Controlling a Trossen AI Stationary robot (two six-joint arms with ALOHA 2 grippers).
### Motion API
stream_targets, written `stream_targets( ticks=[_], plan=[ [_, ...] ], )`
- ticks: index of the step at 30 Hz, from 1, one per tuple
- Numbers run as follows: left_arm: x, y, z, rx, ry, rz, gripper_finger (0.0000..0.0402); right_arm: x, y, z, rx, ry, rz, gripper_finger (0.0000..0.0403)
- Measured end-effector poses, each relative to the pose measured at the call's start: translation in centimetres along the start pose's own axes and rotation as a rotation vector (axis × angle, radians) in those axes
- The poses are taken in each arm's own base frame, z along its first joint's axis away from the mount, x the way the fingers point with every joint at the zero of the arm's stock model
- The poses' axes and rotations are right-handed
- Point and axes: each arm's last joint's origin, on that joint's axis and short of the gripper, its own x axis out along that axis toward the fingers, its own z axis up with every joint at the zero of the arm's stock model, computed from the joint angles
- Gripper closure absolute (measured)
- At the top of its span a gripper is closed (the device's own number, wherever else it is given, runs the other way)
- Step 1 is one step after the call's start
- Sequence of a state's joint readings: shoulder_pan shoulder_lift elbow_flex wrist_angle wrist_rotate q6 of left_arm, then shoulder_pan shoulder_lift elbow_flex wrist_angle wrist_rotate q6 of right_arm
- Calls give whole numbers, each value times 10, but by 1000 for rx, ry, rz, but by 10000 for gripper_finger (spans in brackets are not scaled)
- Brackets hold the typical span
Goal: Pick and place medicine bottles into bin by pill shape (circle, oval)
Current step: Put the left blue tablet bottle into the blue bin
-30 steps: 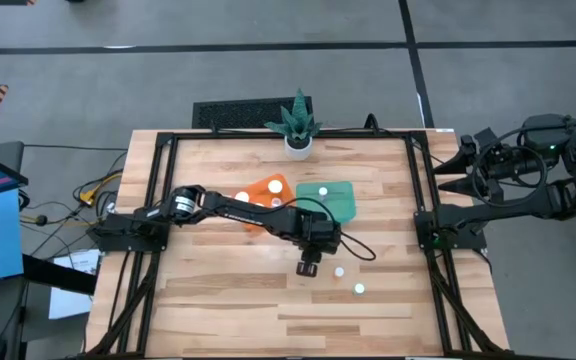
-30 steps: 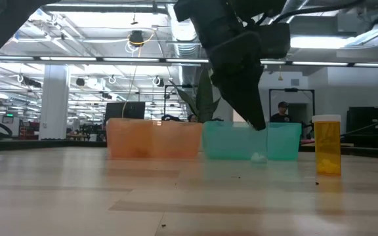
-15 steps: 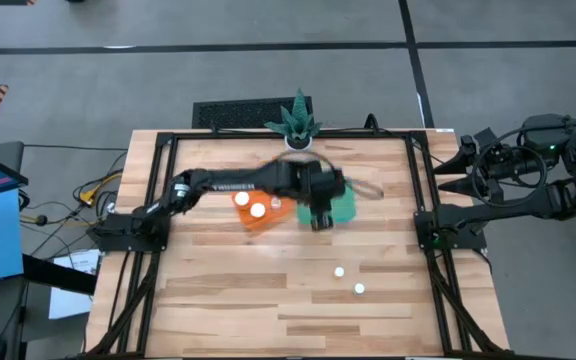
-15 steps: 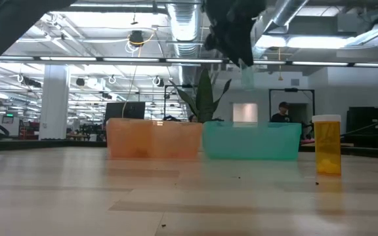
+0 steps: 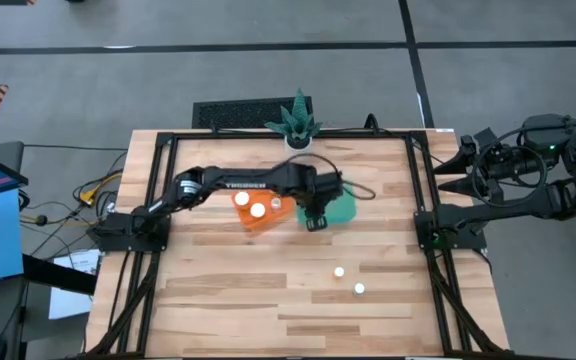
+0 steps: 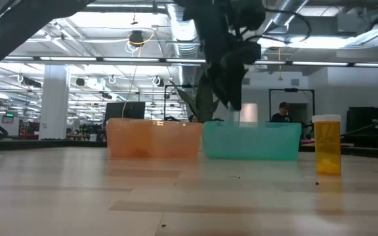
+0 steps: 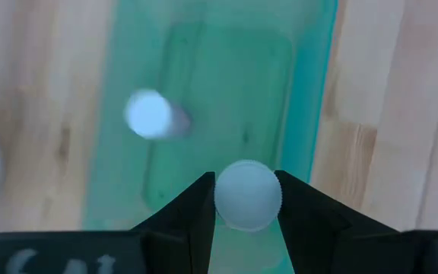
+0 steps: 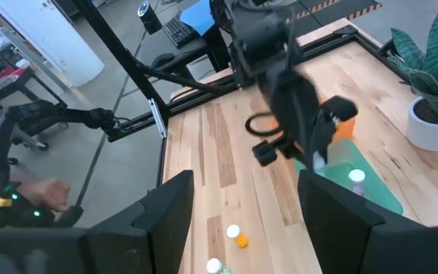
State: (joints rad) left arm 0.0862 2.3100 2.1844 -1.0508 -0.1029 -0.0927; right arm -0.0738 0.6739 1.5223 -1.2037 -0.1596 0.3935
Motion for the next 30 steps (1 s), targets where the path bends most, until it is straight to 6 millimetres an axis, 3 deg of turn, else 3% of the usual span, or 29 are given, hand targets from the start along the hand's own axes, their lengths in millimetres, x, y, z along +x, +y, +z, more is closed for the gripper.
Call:
stream_targets(
  ticks=[8, 24, 30],
  plan=[
    [37, -8, -22, 10, 68, 17, 283, 0, 0, 0, 0, 0, 0, 159],
    [39, -4, -18, -12, 16, 57, 282, 0, 0, 0, -1, 0, 0, 159],
    [40, -4, -18, -1, 16, 55, 256, 0, 0, 0, -1, 0, 0, 159]
  ],
)
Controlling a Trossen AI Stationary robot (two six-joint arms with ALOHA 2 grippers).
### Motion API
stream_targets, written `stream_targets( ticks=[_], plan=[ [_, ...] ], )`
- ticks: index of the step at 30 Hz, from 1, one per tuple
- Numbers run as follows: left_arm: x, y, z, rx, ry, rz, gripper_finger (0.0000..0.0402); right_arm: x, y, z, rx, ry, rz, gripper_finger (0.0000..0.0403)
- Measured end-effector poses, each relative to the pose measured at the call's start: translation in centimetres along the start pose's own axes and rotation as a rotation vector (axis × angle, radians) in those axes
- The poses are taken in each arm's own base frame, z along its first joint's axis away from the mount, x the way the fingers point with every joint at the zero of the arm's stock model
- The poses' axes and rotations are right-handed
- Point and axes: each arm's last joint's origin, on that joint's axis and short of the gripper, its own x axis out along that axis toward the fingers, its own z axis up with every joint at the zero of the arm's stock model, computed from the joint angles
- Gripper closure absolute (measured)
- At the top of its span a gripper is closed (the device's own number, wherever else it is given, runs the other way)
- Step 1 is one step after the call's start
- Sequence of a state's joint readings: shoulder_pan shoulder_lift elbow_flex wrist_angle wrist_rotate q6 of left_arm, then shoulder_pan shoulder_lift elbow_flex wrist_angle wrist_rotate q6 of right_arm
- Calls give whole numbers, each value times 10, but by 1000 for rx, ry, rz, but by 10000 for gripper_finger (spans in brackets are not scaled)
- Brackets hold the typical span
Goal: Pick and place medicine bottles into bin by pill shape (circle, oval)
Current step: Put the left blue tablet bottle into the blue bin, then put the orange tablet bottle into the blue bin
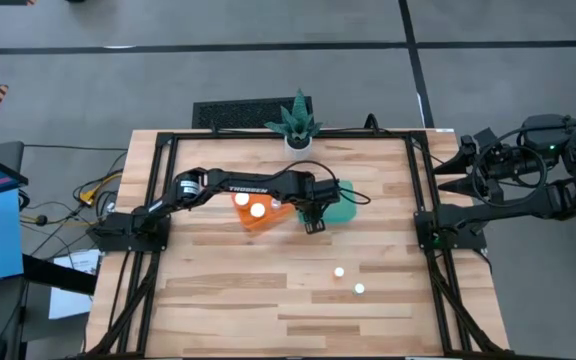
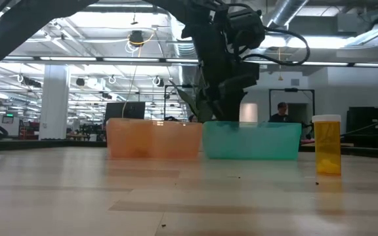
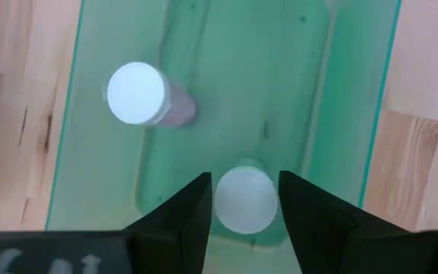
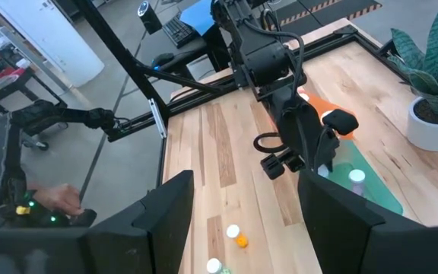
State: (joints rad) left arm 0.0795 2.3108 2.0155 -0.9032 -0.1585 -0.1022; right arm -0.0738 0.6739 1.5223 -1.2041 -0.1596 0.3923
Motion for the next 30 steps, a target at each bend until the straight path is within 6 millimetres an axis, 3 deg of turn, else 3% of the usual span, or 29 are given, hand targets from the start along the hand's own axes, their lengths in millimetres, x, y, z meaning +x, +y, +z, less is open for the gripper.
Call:
stream_targets(
  ticks=[6, 15, 20, 30],
  plan=[
    [0, 0, 0, -6, 0, 3, 232, 0, 0, 0, 0, 0, 0, 159],
    [0, -1, 0, 17, 2, -45, 229, 0, 0, 0, 0, 0, 0, 159],
    [-13, -5, 8, 95, -37, -70, 224, 0, 0, 0, -5, 1, 0, 159],
    [-41, 4, 20, 122, -51, 30, 127, 0, 0, 0, -9, 1, -1, 159]
  ],
)
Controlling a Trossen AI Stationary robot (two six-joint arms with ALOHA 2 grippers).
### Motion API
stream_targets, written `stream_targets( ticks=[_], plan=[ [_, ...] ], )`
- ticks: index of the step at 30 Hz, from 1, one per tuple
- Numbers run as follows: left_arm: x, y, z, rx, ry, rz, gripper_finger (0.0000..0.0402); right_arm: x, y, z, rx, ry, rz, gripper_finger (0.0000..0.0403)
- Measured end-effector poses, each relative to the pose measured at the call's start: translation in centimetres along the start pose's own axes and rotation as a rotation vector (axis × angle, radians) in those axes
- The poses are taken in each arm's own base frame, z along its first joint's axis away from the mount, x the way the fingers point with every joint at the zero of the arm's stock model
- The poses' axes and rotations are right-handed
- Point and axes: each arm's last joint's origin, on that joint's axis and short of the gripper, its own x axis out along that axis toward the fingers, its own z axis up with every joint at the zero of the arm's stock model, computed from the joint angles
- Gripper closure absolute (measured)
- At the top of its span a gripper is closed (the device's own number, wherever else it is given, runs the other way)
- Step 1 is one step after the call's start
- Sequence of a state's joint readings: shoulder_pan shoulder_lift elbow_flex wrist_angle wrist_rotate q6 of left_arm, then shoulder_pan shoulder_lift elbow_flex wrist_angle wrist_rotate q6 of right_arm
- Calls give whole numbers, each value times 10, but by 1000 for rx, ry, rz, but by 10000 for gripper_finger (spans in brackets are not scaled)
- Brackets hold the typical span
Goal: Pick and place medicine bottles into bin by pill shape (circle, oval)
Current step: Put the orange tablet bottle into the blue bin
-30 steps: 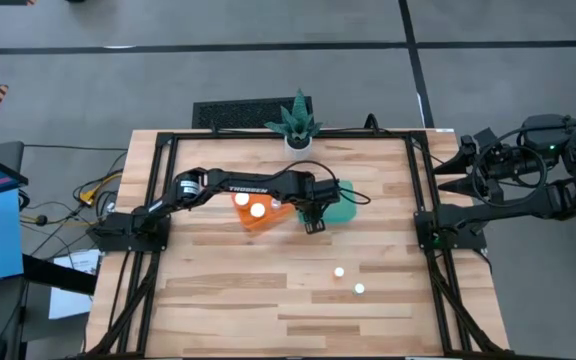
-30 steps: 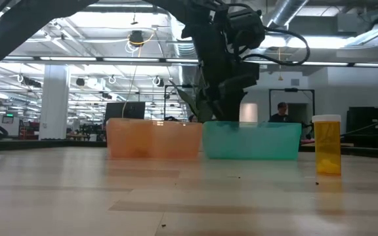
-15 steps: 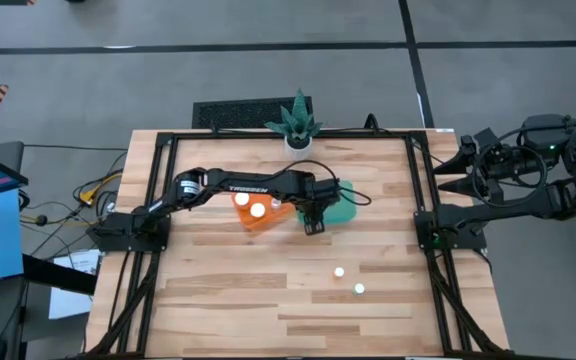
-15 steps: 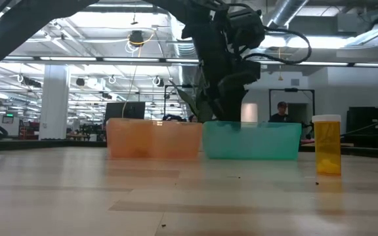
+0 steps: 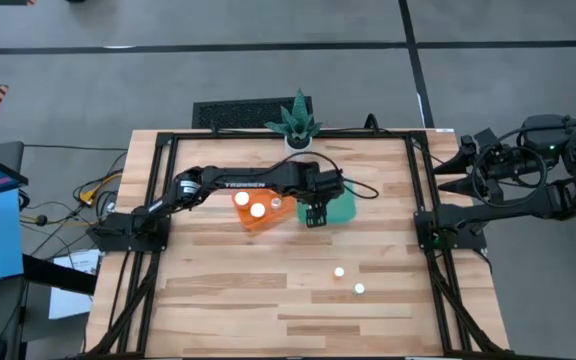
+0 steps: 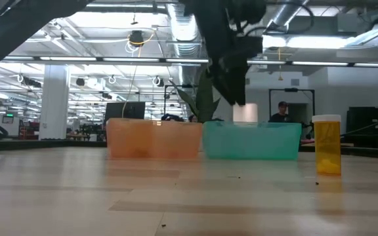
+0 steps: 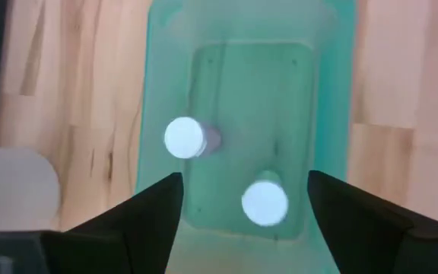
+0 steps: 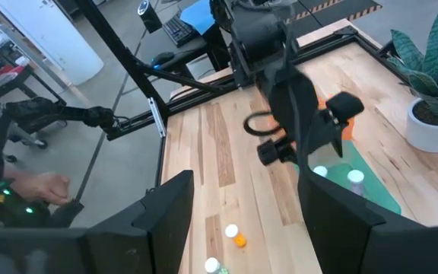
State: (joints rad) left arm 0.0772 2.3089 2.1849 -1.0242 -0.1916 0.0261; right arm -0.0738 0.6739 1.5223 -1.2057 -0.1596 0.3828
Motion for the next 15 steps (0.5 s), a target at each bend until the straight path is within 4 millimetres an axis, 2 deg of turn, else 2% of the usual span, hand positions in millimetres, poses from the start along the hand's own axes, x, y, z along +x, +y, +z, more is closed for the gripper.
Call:
stream_targets(
  ticks=[4, 7, 11, 15],
  plan=[
    [-30, 0, 9, -9, -22, -49, 118, 0, 0, -1, 0, 10, -4, 159],
    [-55, -13, 16, -16, -91, -163, 117, 0, 0, -1, 0, 12, -5, 159],
    [-78, -55, 15, 40, -152, -310, 117, 0, 0, -1, 1, 13, -4, 159],
    [-79, -105, 13, 209, -208, -297, 117, 0, 0, -1, 2, 20, 15, 159]
  ],
)
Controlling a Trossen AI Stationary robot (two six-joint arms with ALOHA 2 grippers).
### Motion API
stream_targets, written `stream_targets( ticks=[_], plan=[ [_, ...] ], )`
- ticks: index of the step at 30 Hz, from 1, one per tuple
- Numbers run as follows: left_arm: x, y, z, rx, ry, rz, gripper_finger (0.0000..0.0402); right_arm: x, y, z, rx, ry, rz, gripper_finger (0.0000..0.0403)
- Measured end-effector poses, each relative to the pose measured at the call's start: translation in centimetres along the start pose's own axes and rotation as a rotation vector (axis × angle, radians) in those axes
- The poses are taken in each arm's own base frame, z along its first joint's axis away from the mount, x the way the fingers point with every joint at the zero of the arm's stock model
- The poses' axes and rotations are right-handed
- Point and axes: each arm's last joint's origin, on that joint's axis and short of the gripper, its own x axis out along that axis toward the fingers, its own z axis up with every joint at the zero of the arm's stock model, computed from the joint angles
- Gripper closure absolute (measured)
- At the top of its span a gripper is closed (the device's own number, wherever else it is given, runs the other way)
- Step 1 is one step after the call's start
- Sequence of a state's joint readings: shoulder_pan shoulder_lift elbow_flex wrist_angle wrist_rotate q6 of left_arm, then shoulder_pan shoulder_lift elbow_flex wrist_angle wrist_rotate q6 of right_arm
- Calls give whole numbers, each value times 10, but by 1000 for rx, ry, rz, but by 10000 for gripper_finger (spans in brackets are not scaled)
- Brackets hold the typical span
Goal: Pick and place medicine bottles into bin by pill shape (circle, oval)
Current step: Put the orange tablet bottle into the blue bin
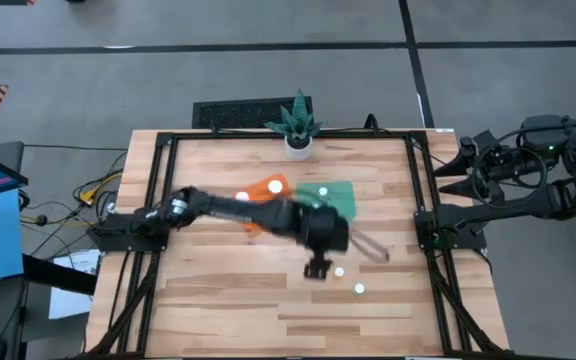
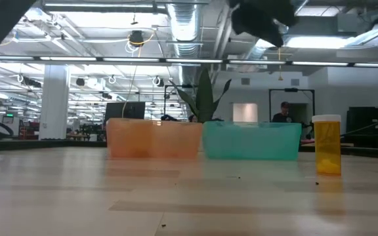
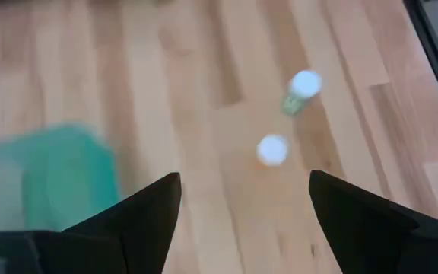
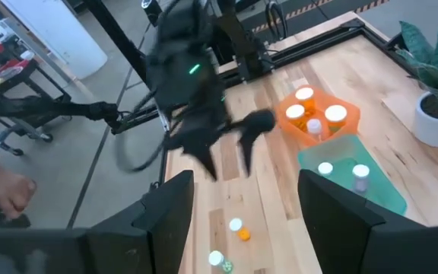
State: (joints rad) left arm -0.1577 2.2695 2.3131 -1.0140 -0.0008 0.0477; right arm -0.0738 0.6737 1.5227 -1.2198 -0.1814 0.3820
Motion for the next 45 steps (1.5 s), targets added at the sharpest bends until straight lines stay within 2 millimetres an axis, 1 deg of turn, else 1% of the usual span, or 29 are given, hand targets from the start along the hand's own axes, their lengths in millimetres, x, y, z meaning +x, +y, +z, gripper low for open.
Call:
stream_targets(
  ticks=[2, 3, 4, 5, 6, 8, 10, 12, 14, 16, 18, 20, 22, 25, 27, 29, 45],
  plan=[
    [11, -19, -1, 71, -10, 28, 117, 0, 0, 0, 0, 1, 1, 159],
    [23, -26, -1, 97, -30, 41, 117, 0, 0, 0, 1, 1, 1, 159],
    [31, -32, 1, 113, -69, 54, 117, 0, 0, 0, 1, 0, 2, 159],
    [38, -36, -2, 123, -62, 60, 117, 0, 0, 0, 2, 1, 1, 159],
    [45, -37, -6, 127, -38, 55, 117, 0, 0, 0, 2, 2, 1, 159],
    [61, -37, -1, 121, -111, 10, 117, 0, 0, 0, 3, 2, 4, 159],
    [70, -37, -6, 123, -80, -39, 117, 0, 0, 0, 3, 5, 4, 159],
    [84, -36, -4, 130, -126, -70, 117, 0, 0, -1, 4, 10, 10, 159],
    [92, -37, -10, 146, -87, -70, 117, 0, 0, -1, 5, 18, 16, 159],
    [105, -39, -10, 159, -106, -68, 117, 0, 0, -1, 5, 20, 24, 159],
    [113, -43, -20, 155, -33, -61, 117, 0, 0, -1, 5, 21, 25, 159],
    [125, -45, -22, 154, -45, -55, 117, 0, 0, -1, 5, 21, 25, 159],
    [128, -48, -28, 139, 13, -35, 117, 0, 0, -1, 5, 24, 24, 159],
    [129, -48, -26, 109, -1, -5, 117, 0, 0, -2, 6, 25, 23, 159],
    [128, -47, -29, 91, 33, 6, 119, 0, 0, -2, 6, 25, 23, 159],
    [129, -47, -29, 82, 29, 10, 124, 0, 0, -2, 6, 25, 23, 159],
    [126, -47, -27, 32, 35, 41, 210, 0, -1, -4, 10, 47, 14, 159]
  ],
)
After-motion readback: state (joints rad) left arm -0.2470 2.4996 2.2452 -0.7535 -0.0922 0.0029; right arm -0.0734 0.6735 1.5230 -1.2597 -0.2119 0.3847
